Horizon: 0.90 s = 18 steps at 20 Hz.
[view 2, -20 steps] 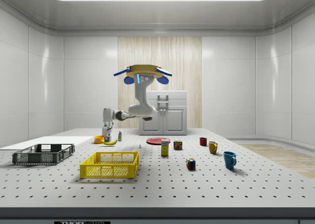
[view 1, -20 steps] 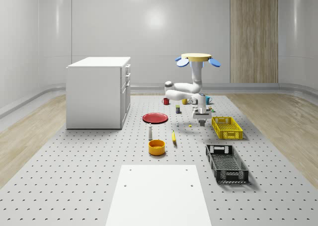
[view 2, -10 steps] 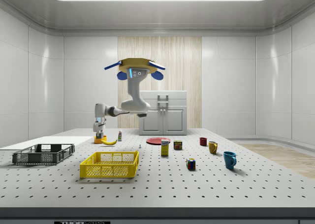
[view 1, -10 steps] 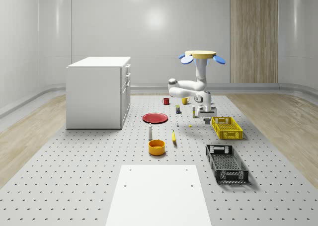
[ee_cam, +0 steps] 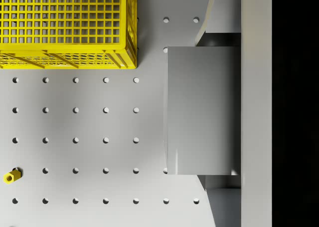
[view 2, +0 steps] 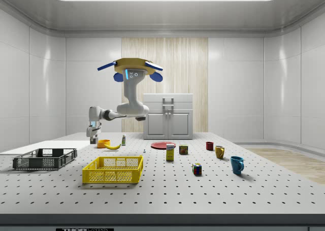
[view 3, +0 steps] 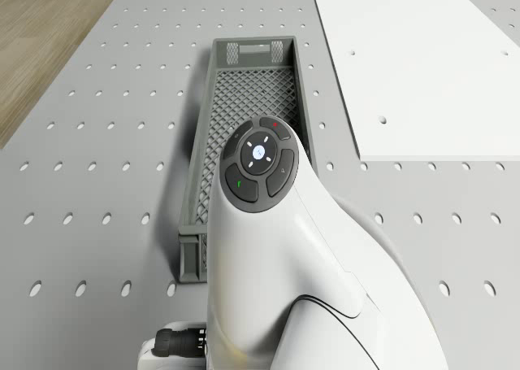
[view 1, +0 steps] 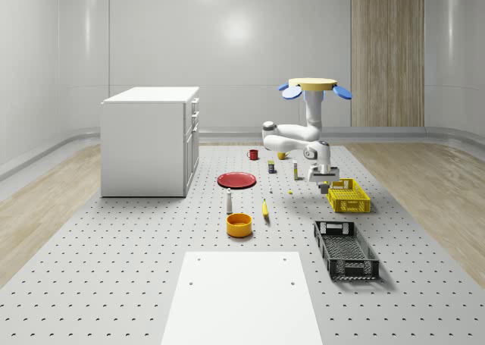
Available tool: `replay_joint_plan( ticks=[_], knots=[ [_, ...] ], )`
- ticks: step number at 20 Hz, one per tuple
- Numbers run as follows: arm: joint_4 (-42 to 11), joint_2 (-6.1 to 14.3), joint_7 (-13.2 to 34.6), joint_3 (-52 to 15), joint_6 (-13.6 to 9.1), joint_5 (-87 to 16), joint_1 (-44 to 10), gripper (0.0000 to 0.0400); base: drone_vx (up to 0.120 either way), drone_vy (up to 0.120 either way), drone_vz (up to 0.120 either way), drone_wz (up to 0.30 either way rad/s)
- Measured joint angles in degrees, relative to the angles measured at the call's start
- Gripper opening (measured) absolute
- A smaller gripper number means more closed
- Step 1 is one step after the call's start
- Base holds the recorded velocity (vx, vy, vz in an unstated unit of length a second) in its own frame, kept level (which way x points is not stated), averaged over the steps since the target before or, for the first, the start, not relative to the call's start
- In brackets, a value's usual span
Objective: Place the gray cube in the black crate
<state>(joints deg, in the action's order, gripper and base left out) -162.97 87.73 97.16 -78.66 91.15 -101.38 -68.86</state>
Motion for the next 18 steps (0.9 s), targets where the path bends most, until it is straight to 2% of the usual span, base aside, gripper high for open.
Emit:
replay_joint_plan(
  ticks=[1, 18],
  knots=[
    [0.0, 0.1, 0.0, 0.0, 0.1, 0.0, 0.0, 0.025, 0.12, 0.12, 0.0, 0.0],
    [0.0, 0.9, 0.1, -0.1, 0.8, 0.4, -0.2, 0.025, 0.12, 0.0, 0.0, 0.0]
  ],
)
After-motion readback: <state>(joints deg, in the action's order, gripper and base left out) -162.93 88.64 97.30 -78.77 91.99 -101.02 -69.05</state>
